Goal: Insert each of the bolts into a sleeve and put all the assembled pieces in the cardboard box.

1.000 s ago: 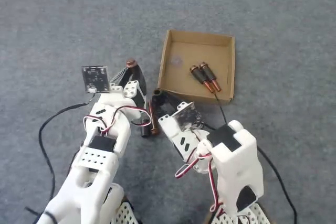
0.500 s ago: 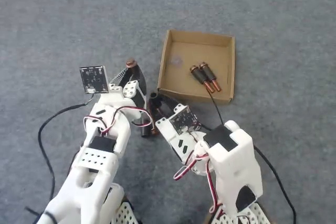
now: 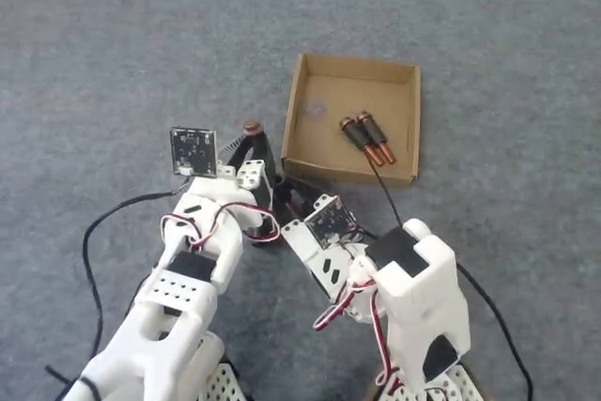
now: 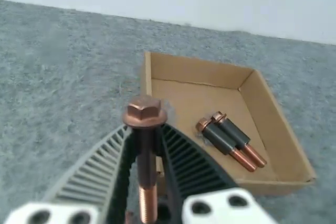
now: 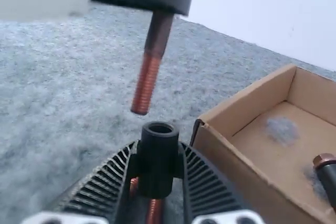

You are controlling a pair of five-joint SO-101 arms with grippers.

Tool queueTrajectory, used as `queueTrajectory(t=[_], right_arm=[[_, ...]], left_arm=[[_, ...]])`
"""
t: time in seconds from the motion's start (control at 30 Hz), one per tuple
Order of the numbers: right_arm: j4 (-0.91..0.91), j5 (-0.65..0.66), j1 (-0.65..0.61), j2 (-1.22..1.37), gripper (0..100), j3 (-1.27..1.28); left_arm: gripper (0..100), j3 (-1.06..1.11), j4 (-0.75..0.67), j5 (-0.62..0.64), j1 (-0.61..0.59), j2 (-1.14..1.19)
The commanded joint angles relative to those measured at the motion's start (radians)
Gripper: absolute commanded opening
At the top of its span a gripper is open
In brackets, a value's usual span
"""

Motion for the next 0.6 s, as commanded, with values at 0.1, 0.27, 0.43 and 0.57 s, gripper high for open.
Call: queueTrajectory(t=[0.1,0.27,0.43,0.57], right_arm=[[0.025,0.012,-0.008,-0.136,0.6,0.029],[0.097,-0.011,-0.005,-0.200,0.6,0.049],[0.165,-0.034,-0.002,-0.265,0.6,0.071],[0.205,-0.038,-0.002,-0.292,0.6,0.074]], left_arm=[[1,0.008,-0.080,-0.020,0.012,-0.040],[1,0.007,-0.089,-0.020,0.015,-0.038],[1,0.001,-0.089,-0.021,0.029,-0.037],[1,0.001,-0.089,-0.021,0.031,-0.037]])
